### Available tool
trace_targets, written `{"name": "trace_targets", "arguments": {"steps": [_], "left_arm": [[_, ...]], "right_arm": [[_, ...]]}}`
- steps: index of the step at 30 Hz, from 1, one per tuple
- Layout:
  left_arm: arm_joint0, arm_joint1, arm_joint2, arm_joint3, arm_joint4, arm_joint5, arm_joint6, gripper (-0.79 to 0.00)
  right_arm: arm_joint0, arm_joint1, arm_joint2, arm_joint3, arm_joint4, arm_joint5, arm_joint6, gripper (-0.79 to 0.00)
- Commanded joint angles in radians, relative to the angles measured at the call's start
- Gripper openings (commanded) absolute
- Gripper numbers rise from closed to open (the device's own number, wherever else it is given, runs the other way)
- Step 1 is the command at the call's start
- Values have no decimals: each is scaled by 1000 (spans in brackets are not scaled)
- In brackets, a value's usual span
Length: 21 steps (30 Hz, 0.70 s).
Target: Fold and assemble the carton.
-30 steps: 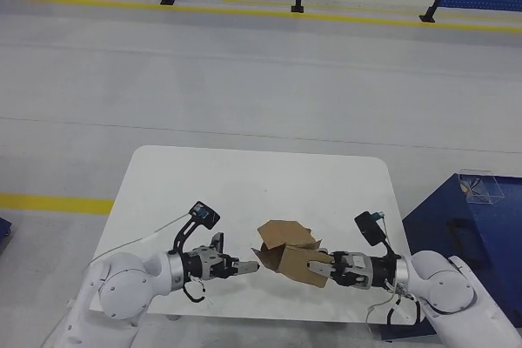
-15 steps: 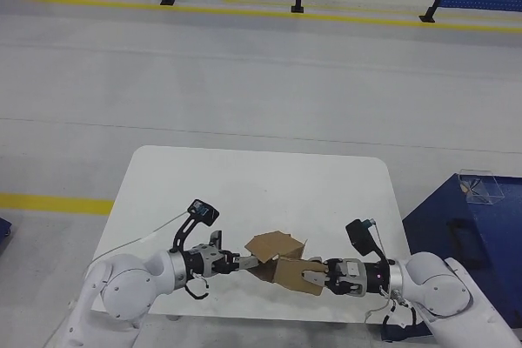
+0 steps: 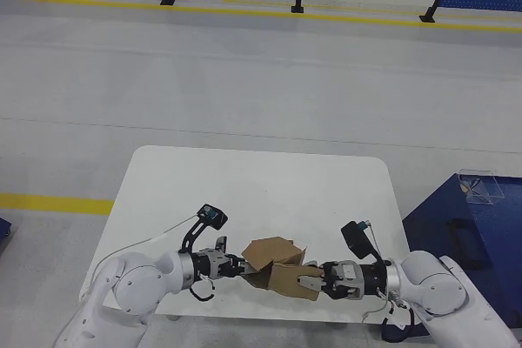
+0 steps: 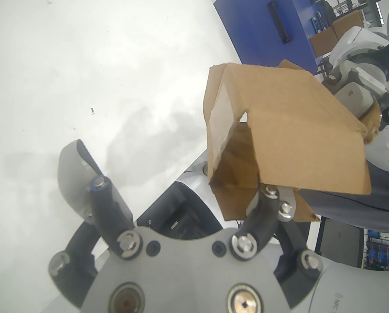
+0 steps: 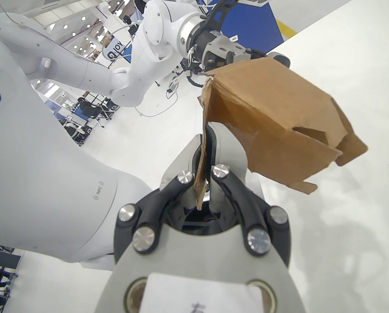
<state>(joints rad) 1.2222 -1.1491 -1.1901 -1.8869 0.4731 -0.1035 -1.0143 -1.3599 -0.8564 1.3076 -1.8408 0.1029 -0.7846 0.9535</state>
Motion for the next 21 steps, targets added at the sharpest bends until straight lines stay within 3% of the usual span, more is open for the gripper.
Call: {"name": "trace_targets", "arguments": {"steps": [1,9,10,11,15,16,17,21], "left_arm": [[-6,0,10,6,-5,0,-5,0],[-21,-1,45,21,-10,-8,6,-12],[-23,-1,47,21,-12,-9,10,-243],[-24,0,48,22,-13,-11,14,-419],[-22,1,51,22,-16,-13,32,-554],[-21,1,51,22,-16,-14,35,-637],[-20,2,50,21,-15,-11,41,-785],[-17,4,50,18,2,5,45,-785]], "right_arm": [[5,-1,-8,-1,1,-5,-5,-785],[19,-2,-28,0,-5,-16,-16,-785],[20,-2,-30,1,-5,-18,-19,-785],[20,-2,-32,0,-6,-21,-21,-785],[22,-2,-35,2,-9,-28,-31,-785],[22,-2,-36,2,-10,-30,-33,-785],[22,-2,-36,3,-11,-30,-36,-785],[22,-1,-38,3,-16,-32,-43,-785]]}}
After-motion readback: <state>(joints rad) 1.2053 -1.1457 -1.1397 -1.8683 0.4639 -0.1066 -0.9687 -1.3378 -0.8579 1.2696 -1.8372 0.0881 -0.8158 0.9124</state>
